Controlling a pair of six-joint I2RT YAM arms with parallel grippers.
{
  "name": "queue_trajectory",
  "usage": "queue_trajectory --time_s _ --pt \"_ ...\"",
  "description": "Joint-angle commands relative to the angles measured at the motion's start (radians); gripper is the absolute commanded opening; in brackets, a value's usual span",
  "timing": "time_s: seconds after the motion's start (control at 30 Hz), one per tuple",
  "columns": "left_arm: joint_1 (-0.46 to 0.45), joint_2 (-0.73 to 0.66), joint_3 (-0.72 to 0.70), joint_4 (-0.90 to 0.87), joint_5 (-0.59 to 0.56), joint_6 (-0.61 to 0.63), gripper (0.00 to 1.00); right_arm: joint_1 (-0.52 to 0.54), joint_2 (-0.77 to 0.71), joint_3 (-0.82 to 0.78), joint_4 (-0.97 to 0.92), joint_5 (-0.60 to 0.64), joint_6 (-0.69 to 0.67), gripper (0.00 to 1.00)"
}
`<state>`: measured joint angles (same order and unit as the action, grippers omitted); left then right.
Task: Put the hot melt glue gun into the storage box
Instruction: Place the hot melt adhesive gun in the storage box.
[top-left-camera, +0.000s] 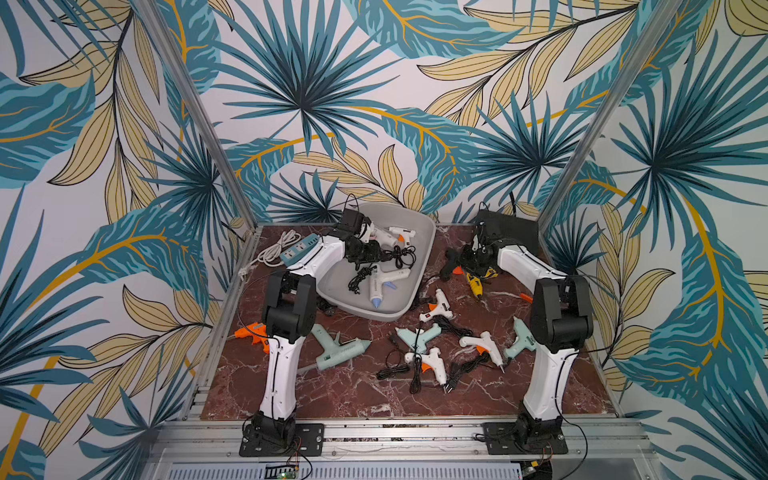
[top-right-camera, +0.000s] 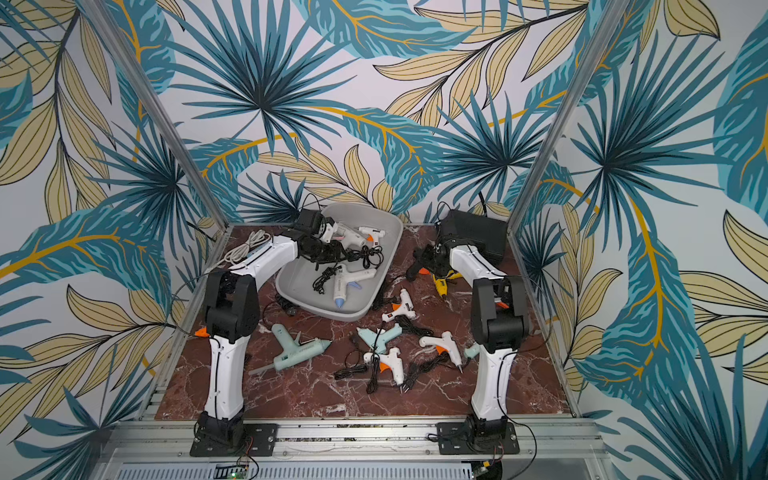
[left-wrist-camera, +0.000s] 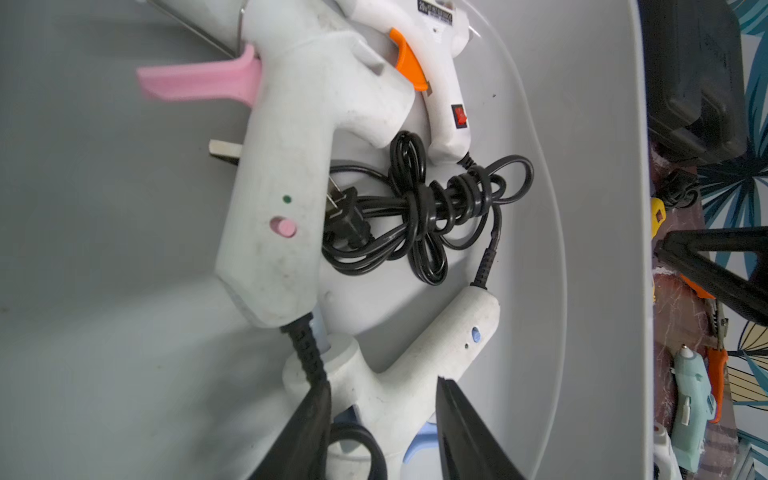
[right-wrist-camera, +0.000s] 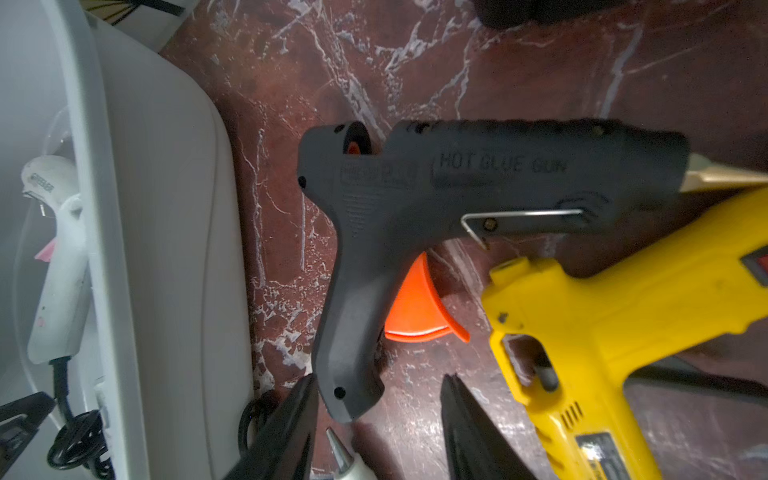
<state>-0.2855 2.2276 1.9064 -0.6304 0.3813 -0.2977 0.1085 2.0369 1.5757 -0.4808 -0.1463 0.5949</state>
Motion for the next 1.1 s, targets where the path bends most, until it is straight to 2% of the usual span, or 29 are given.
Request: queue_trajectory --time_s 0.0,0.1,0.27,0.53,0.7,0.97,1.07 --pt "0.009 0.016 0.047 -0.018 -0.032 0.019 0.46 0.025 0.034 0.018 -0.015 0.071 0.084 0.53" --pt "0.023 0.04 0.062 -0.027 -0.043 0.015 0.47 0.037 0.061 0.038 -0.011 0.071 0.116 0.54" --pt "0.057 0.068 0.074 -0.02 -0.04 -0.004 0.48 0.058 0.094 0.072 -0.028 0.105 0.139 0.64" --pt "0.066 0.149 0.167 -0.067 -0.06 -0.013 0.48 0.082 0.123 0.074 -0.034 0.132 0.172 0.65" --pt "0.065 0.206 0.221 -0.12 -0.15 0.003 0.46 0.086 0.138 0.079 -0.03 0.142 0.181 0.64" --pt "0.066 0.202 0.241 -0.121 -0.294 -0.01 0.46 0.088 0.178 0.112 -0.048 0.161 0.184 0.62" --pt "0.065 0.178 0.23 -0.11 -0.296 -0.018 0.51 0.088 0.193 0.12 -0.048 0.171 0.186 0.62"
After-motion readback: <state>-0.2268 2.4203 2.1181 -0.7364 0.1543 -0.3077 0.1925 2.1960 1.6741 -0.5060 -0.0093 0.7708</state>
